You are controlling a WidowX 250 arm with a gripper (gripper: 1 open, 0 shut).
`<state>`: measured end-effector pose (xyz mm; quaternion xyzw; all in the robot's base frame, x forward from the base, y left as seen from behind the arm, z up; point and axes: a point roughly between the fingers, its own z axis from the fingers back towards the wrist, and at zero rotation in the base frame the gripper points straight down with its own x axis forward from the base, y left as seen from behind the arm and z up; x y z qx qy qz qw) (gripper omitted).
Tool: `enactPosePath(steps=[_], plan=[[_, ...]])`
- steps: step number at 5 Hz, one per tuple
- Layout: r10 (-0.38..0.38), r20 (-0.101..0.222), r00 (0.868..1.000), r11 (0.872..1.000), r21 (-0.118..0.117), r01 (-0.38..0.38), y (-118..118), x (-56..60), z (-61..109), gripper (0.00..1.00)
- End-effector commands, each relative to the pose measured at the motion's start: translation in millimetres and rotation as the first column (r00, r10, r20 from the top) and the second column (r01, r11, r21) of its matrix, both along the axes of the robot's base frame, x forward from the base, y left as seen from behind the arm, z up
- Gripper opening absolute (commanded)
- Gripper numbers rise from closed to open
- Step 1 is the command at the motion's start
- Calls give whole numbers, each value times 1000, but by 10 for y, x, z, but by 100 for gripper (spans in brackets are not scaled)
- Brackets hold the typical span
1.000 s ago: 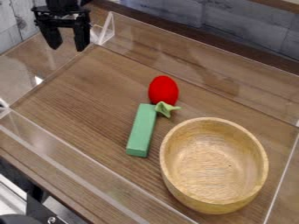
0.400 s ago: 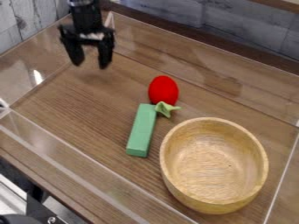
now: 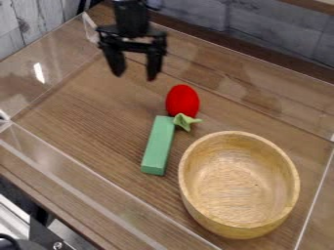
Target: Move the red fruit to the right
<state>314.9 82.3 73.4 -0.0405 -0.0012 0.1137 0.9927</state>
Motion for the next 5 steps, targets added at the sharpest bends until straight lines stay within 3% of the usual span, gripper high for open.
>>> enactPosePath(steps=[1, 3, 4, 5], plan=[[-17, 95, 995, 1000, 25, 15, -272, 81, 155, 100], [-2, 136, 991, 999, 54, -5, -626, 119, 158, 100], [3, 160, 987, 997, 80, -16, -642, 182, 94, 100], [14, 172, 985, 996, 90, -30, -605, 242, 50, 100]])
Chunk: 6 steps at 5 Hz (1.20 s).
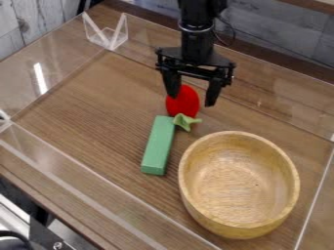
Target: Move the red fruit to the right
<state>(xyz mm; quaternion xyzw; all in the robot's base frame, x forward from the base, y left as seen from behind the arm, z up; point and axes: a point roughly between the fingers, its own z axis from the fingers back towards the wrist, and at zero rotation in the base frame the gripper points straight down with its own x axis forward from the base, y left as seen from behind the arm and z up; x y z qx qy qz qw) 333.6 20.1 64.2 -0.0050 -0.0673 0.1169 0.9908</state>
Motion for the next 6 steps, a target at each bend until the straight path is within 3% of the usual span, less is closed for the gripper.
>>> enactPosePath(steps=[1, 2, 4, 6], plan=[[47, 61, 997, 999, 16, -49, 153, 118, 194, 100], [87, 72, 994, 996, 24, -89, 279, 158, 246, 100], [160, 68, 985, 986, 38, -163, 91, 12, 279, 100], [93, 82, 992, 995, 31, -96, 85, 84, 170, 100]])
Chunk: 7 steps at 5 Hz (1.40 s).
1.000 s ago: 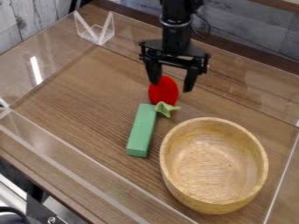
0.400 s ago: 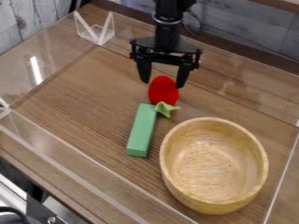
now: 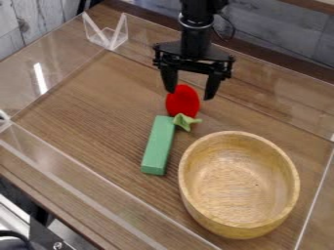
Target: Move the red fruit to the right
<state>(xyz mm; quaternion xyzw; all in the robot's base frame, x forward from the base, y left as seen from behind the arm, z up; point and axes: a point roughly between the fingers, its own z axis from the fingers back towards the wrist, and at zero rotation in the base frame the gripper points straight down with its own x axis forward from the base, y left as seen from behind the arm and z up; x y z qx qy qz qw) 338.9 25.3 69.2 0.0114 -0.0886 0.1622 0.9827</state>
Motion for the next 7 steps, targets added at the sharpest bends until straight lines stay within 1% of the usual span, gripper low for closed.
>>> enactPosePath(steps=[1, 2, 3, 4, 5, 6, 7], plan=[[11, 45, 999, 1000, 5, -11, 31, 64, 230, 100], [23, 52, 998, 1000, 3, -23, 25, 96, 342, 100], [102, 51, 993, 995, 6, -102, 30, 76, 263, 100], [177, 46, 983, 984, 13, -178, 26, 64, 171, 100], [204, 34, 978, 979, 22, -204, 13, 94, 88, 100], [224, 24, 974, 974, 31, -225, 8, 93, -2, 100], [239, 21, 971, 970, 31, -239, 0, 107, -21, 0]])
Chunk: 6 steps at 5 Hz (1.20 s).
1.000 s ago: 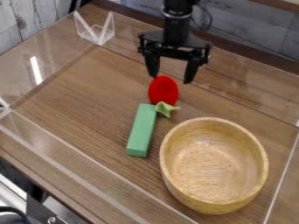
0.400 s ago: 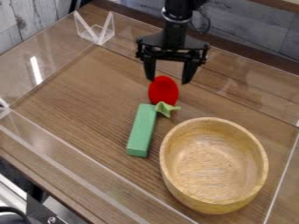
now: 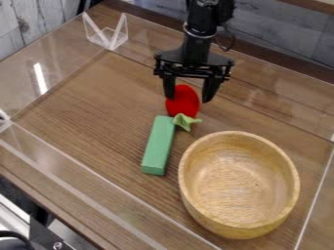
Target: Move the red fruit to the right
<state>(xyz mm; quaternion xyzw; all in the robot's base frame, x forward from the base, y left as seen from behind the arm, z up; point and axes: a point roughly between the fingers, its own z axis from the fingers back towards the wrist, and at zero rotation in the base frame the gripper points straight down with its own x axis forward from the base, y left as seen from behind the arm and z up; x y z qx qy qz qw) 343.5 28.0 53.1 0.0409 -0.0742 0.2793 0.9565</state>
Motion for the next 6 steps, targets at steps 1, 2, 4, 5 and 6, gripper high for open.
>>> enactPosePath(steps=[1, 2, 4, 5, 6], plan=[[9, 46, 999, 1000, 5, -9, -35, 80, 143, 0], [18, 45, 999, 1000, 2, -19, -56, 106, 124, 0], [23, 43, 999, 1000, -3, -23, -97, 85, 102, 0], [18, 44, 999, 1000, -8, -18, -118, 39, 107, 0], [-10, 46, 999, 1000, -15, 11, -126, 31, 215, 0]])
